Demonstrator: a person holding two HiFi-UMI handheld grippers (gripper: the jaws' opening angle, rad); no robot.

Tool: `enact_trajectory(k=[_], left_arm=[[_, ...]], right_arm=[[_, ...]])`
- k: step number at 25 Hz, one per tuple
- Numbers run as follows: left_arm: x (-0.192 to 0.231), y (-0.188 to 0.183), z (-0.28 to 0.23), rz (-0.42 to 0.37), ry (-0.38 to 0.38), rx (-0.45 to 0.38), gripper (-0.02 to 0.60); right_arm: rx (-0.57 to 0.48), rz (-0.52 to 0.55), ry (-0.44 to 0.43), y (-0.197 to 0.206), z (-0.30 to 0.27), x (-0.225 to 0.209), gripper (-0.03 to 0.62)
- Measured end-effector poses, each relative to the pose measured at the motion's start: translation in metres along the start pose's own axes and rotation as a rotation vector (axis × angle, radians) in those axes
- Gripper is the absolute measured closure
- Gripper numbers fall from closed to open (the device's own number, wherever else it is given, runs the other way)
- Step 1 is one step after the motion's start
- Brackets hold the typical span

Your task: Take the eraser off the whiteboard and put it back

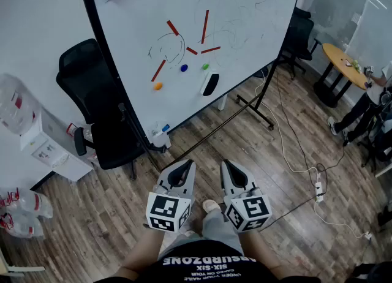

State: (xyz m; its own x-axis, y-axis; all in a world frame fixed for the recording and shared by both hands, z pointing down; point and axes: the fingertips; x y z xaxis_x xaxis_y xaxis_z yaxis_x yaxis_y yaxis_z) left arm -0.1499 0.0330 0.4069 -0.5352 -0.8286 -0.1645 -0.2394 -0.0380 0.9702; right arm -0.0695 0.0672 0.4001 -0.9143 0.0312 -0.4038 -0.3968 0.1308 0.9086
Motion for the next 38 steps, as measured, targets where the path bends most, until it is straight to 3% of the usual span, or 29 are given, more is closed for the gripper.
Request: enact_trajectory(k=[25,31,38], left_arm=[[0.015,-0.011,-0.072,0.006,-0.039,0.023,0.574],[0.021,-0.014,-0.092,0.021,-0.069,0.030,0.574],[0.027,-0.016,-0.114,0.040,-0.100,0.039,0.574]], right_arm=[[-0.036,-0.032,-0.095,-0.048,-0.053,-0.050,0.592],[-0.023,-0.054,-0.124,-0.061,-0.073,-0.068,0.497],[-0.021,-0.088,-0.154,-0.081,-0.097,-0.089,0.440]])
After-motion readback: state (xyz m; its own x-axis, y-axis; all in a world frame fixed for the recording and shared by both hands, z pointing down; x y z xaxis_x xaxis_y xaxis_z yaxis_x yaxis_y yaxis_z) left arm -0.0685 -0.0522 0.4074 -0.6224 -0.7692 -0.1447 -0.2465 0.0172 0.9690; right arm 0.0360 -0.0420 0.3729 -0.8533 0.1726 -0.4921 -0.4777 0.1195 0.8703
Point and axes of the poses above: the fingertips, and each gripper's own axes: z backward along the fingers, x to its left, y out of its underside, and after that the axes turned 15 degrees about -z, right-handed
